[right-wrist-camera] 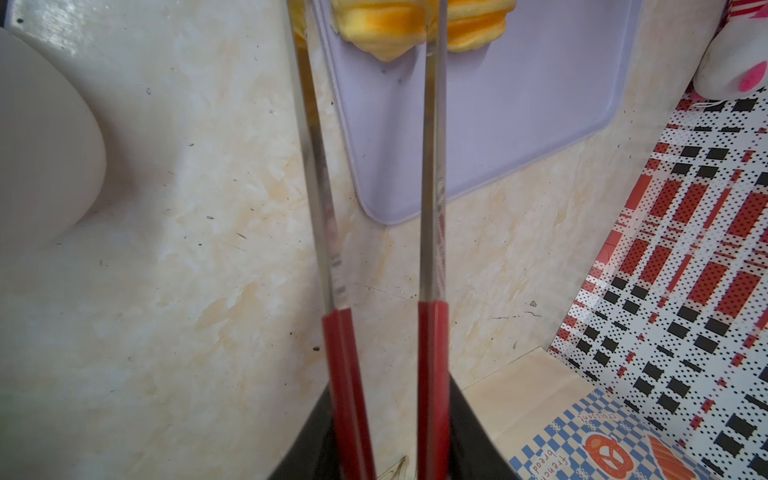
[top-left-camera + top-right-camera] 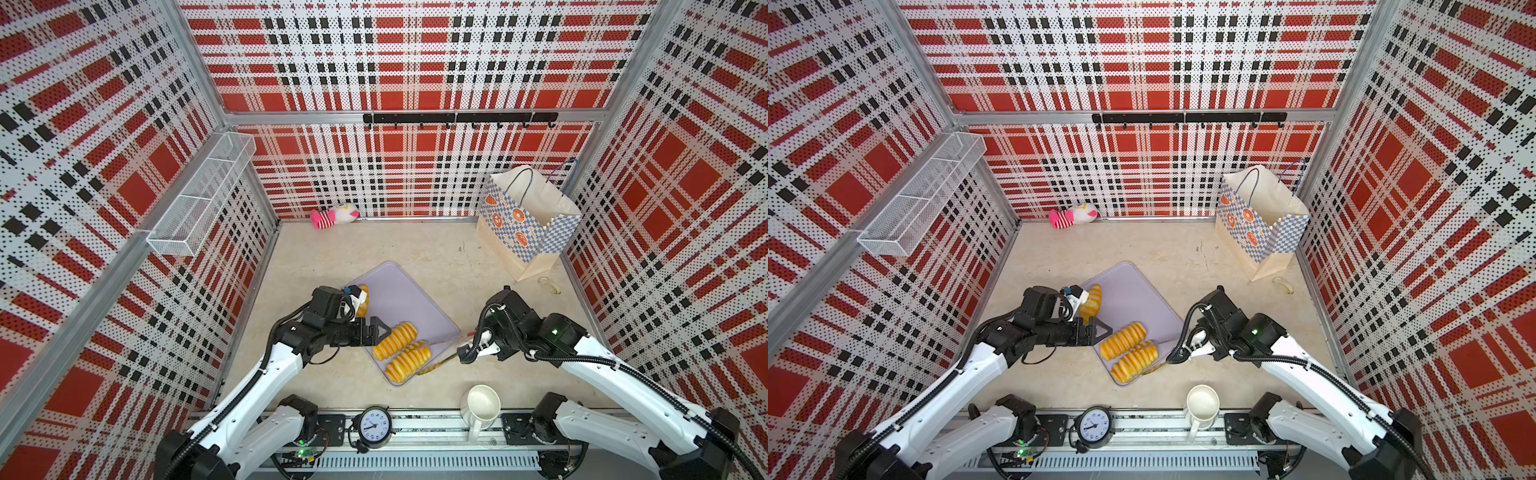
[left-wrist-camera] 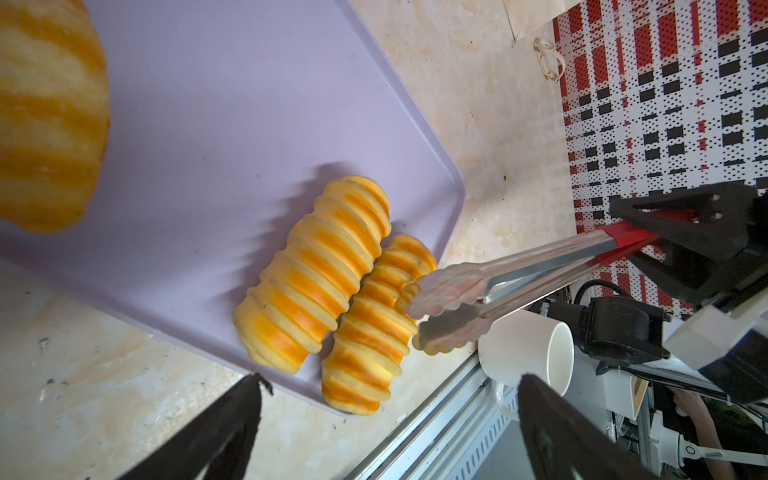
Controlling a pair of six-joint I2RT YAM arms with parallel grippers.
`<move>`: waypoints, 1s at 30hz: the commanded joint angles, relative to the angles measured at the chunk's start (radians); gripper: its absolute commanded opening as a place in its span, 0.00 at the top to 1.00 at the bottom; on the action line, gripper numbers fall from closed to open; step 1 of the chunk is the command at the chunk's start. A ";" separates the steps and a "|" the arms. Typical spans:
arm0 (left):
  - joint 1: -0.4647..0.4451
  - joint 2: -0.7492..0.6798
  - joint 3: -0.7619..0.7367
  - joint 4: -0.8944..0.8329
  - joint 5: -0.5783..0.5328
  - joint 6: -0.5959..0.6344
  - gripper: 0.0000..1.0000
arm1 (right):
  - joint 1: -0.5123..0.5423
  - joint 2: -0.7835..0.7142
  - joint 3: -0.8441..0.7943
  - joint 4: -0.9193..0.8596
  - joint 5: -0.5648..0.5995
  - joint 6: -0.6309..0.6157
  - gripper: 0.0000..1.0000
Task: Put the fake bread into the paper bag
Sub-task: 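Lower the tongs around the spiral bun nearest the robot, then close the tongs on the spiral bun with the right gripper and lift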
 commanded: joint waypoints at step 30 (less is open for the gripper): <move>0.000 -0.007 0.047 0.122 -0.013 -0.078 0.02 | -0.043 -0.220 -0.080 0.121 -0.028 0.064 0.84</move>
